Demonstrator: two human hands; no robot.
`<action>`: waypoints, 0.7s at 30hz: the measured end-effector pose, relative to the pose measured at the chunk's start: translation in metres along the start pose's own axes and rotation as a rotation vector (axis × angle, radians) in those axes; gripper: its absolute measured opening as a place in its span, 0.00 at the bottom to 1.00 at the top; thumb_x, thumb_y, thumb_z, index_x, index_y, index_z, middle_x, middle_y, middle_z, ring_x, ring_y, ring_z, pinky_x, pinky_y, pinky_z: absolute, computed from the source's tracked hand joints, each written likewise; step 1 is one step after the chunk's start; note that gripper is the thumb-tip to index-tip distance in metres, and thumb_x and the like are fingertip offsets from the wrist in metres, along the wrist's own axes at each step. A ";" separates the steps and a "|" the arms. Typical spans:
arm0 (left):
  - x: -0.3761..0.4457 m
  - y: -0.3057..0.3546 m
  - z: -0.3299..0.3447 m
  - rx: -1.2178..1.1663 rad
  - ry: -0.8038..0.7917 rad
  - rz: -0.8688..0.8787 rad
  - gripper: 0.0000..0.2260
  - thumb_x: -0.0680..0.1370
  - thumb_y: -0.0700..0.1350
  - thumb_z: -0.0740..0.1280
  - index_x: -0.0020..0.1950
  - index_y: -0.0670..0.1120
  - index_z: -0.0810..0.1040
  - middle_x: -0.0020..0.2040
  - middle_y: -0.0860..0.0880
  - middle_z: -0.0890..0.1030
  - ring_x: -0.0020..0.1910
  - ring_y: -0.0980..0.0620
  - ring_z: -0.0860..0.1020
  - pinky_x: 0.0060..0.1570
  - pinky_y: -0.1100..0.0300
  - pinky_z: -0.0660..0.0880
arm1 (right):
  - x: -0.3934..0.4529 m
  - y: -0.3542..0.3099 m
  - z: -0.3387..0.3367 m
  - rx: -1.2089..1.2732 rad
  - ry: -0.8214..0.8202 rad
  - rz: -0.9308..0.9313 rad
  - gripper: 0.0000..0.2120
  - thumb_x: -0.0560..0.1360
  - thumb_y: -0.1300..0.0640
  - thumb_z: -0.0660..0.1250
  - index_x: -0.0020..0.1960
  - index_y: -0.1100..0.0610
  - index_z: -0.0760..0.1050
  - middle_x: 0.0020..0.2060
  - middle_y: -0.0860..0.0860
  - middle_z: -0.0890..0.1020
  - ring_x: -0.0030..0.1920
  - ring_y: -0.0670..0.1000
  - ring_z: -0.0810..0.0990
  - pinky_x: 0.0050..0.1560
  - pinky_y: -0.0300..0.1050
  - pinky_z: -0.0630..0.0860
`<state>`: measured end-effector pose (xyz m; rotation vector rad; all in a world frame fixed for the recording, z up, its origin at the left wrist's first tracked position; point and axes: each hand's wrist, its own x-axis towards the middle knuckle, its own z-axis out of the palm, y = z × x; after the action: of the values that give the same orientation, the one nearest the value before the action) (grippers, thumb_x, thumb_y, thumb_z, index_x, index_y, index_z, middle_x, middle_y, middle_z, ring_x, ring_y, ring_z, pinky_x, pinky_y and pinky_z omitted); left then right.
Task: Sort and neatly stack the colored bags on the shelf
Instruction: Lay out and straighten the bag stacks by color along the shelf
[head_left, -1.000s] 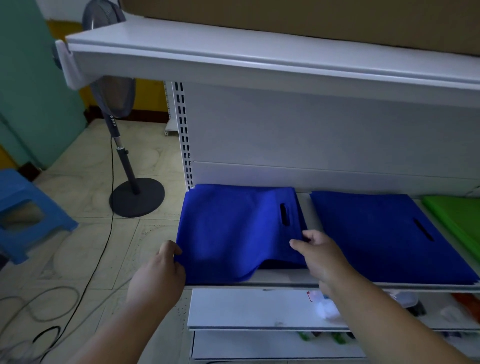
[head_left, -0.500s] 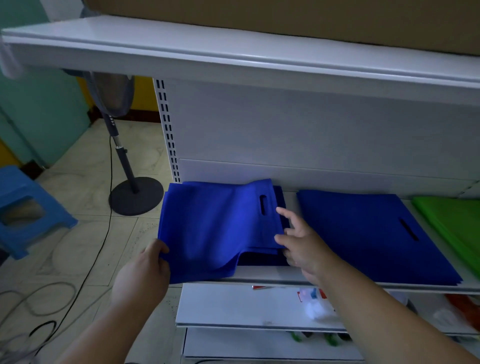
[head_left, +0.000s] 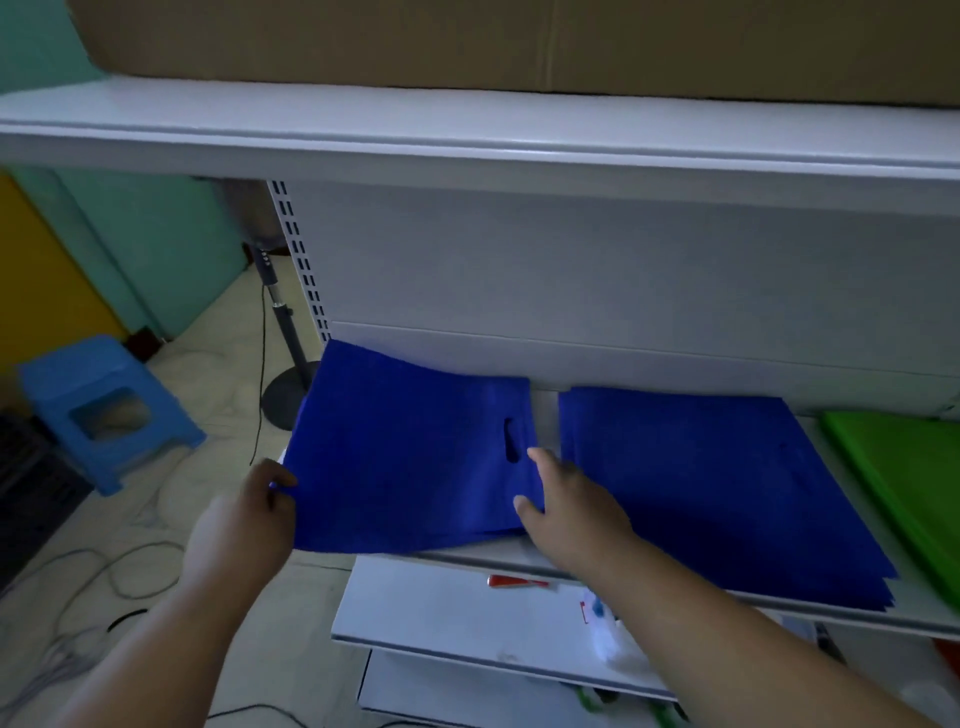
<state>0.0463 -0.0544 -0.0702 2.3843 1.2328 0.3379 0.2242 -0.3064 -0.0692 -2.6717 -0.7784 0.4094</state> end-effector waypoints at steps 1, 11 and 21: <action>0.000 -0.003 -0.003 -0.004 -0.015 -0.044 0.09 0.80 0.40 0.58 0.56 0.51 0.73 0.40 0.49 0.77 0.35 0.51 0.76 0.33 0.56 0.75 | 0.001 -0.003 0.000 -0.063 0.002 -0.010 0.28 0.80 0.44 0.58 0.75 0.49 0.53 0.64 0.55 0.71 0.56 0.56 0.77 0.49 0.48 0.74; -0.013 -0.028 -0.002 -0.025 -0.083 0.010 0.09 0.80 0.42 0.56 0.53 0.55 0.72 0.37 0.51 0.78 0.31 0.51 0.78 0.28 0.55 0.74 | 0.012 -0.032 0.008 0.176 -0.013 0.037 0.25 0.77 0.58 0.60 0.71 0.44 0.61 0.38 0.48 0.75 0.36 0.51 0.75 0.36 0.47 0.71; -0.025 0.000 0.013 -0.085 0.043 0.157 0.13 0.80 0.43 0.56 0.61 0.53 0.76 0.52 0.50 0.80 0.40 0.52 0.75 0.33 0.59 0.67 | -0.031 0.009 -0.040 0.114 0.453 -0.153 0.16 0.81 0.53 0.60 0.68 0.49 0.73 0.24 0.42 0.66 0.27 0.43 0.68 0.30 0.40 0.61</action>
<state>0.0371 -0.0784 -0.0819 2.4169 1.0309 0.4830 0.2176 -0.3397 -0.0309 -2.4388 -0.7790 -0.1815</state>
